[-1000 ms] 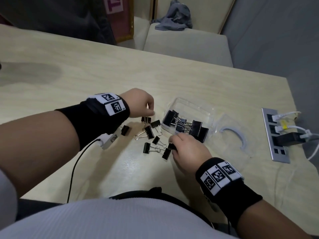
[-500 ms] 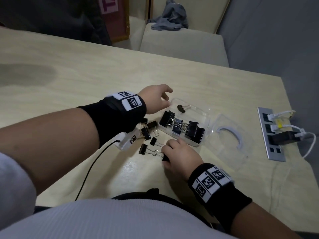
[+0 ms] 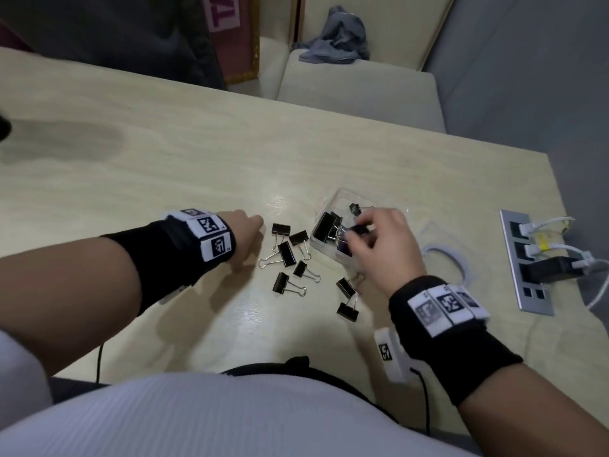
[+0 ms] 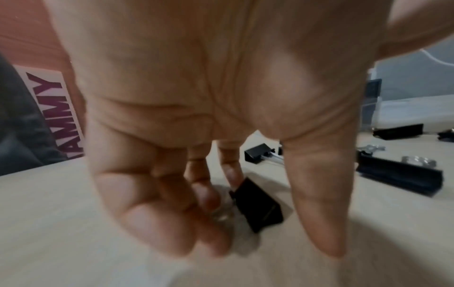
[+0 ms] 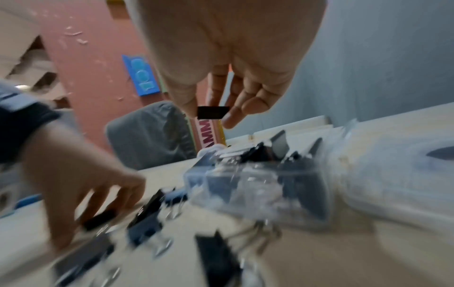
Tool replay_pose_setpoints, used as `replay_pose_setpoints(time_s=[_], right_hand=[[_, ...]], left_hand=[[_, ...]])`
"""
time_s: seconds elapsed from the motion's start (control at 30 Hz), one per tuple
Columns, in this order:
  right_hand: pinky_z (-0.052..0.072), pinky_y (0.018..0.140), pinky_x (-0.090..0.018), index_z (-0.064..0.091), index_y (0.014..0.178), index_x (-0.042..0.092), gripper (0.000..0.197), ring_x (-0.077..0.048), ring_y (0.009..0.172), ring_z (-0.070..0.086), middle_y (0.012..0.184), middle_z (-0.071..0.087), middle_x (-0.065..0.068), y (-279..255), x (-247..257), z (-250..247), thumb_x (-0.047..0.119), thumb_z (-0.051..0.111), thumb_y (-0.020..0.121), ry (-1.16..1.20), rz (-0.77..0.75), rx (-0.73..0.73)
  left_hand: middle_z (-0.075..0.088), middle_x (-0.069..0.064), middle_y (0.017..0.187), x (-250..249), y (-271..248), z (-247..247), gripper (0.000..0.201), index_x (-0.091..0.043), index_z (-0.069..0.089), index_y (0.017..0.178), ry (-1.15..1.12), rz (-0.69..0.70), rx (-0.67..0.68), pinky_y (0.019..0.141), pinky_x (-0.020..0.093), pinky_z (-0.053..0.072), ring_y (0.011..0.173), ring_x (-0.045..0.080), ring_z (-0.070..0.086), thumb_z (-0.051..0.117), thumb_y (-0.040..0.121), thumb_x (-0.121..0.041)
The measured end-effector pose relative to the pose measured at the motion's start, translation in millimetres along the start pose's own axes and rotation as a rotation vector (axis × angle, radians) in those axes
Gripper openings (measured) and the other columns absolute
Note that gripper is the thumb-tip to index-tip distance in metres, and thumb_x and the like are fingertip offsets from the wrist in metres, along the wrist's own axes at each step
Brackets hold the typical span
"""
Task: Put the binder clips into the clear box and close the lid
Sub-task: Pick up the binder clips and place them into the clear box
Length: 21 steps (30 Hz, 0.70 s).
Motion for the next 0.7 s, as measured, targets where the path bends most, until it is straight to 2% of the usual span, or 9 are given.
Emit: replay_pose_setpoints(time_s=[0.07, 0.13, 0.2, 0.3, 0.37, 0.4, 0.5, 0.57, 0.7], right_hand=[[0.052, 0.083, -0.034, 0.056, 0.114, 0.021, 0.032, -0.008, 0.078, 0.060, 0.114, 0.046, 0.002, 15, -11, -17, 0.037, 0.063, 0.087, 0.001, 0.106, -0.081], [0.052, 0.086, -0.037, 0.053, 0.121, 0.020, 0.041, -0.016, 0.089, 0.061, 0.123, 0.046, -0.004, 22, -17, -24, 0.041, 0.062, 0.087, -0.055, 0.147, -0.063], [0.051, 0.084, -0.036, 0.057, 0.113, 0.020, 0.031, -0.019, 0.090, 0.060, 0.116, 0.053, -0.005, 19, -12, -20, 0.038, 0.061, 0.087, -0.121, 0.093, 0.007], [0.051, 0.078, -0.034, 0.062, 0.099, 0.020, 0.017, -0.021, 0.088, 0.061, 0.101, 0.063, -0.004, -7, -9, 14, 0.031, 0.059, 0.086, -0.296, 0.048, 0.336], [0.050, 0.078, -0.033, 0.057, 0.110, 0.018, 0.031, -0.025, 0.095, 0.061, 0.112, 0.058, -0.007, -34, -19, 41, 0.033, 0.061, 0.083, -0.456, 0.061, 0.558], [0.050, 0.079, -0.034, 0.051, 0.119, 0.019, 0.042, -0.027, 0.097, 0.061, 0.120, 0.053, -0.009, -46, -25, 52, 0.034, 0.063, 0.082, -0.503, 0.075, 0.612], [0.054, 0.081, -0.038, 0.032, 0.136, 0.029, 0.062, -0.030, 0.097, 0.062, 0.137, 0.031, -0.012, -65, -34, 72, 0.032, 0.064, 0.083, -0.474, 0.114, 0.598], [0.056, 0.081, -0.041, 0.029, 0.136, 0.033, 0.056, -0.030, 0.094, 0.061, 0.136, 0.028, -0.012, -67, -35, 81, 0.029, 0.058, 0.088, -0.457, 0.099, 0.561], [0.055, 0.071, -0.042, 0.042, 0.106, 0.022, 0.026, -0.026, 0.077, 0.054, 0.109, 0.038, -0.008, -69, -31, 86, 0.015, 0.054, 0.084, -0.435, 0.040, 0.521]], left_hand=[[0.065, 0.005, 0.103, -7, 2, -2, 0.043, -0.015, 0.054, 0.106, -0.075, 0.049, -0.067, 0.073, 0.033, 0.053, 0.087, 0.025, 0.062, 0.075, 0.073, -0.030], [0.069, 0.001, 0.096, -15, 1, -3, 0.020, -0.021, 0.063, 0.092, -0.114, 0.091, -0.087, 0.074, 0.030, 0.052, 0.087, 0.023, 0.062, 0.069, 0.076, -0.032], [0.067, 0.002, 0.090, -20, 1, -5, 0.016, -0.021, 0.062, 0.087, -0.106, 0.100, -0.105, 0.072, 0.030, 0.051, 0.083, 0.023, 0.060, 0.067, 0.076, -0.032], [0.058, 0.001, 0.080, -20, 1, -14, 0.030, -0.016, 0.050, 0.089, -0.138, 0.065, -0.139, 0.068, 0.032, 0.050, 0.077, 0.023, 0.054, 0.068, 0.076, -0.037], [0.053, 0.000, 0.076, -19, 0, -34, 0.030, -0.016, 0.049, 0.089, -0.184, 0.057, -0.205, 0.064, 0.033, 0.047, 0.074, 0.023, 0.054, 0.066, 0.079, -0.039], [0.054, 0.002, 0.080, -21, -1, -48, 0.030, -0.016, 0.050, 0.091, -0.209, 0.064, -0.250, 0.064, 0.034, 0.048, 0.075, 0.024, 0.055, 0.065, 0.079, -0.039], [0.056, 0.004, 0.090, -36, -5, -89, 0.027, -0.015, 0.054, 0.095, -0.325, 0.136, -0.394, 0.065, 0.034, 0.046, 0.078, 0.024, 0.056, 0.066, 0.079, -0.032], [0.053, 0.003, 0.091, -55, -7, -113, 0.025, -0.015, 0.057, 0.097, -0.386, 0.207, -0.470, 0.067, 0.032, 0.041, 0.080, 0.024, 0.053, 0.066, 0.079, -0.030], [0.048, 0.002, 0.094, -88, -3, -136, 0.024, -0.015, 0.060, 0.099, -0.482, 0.300, -0.535, 0.070, 0.031, 0.040, 0.084, 0.022, 0.052, 0.065, 0.080, -0.027]])
Point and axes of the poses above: each hand's wrist, its own y-axis towards the middle knuckle, its own z-axis out of the palm, x = y × z, the point moved 8 cm from there along y, towards the middle knuckle
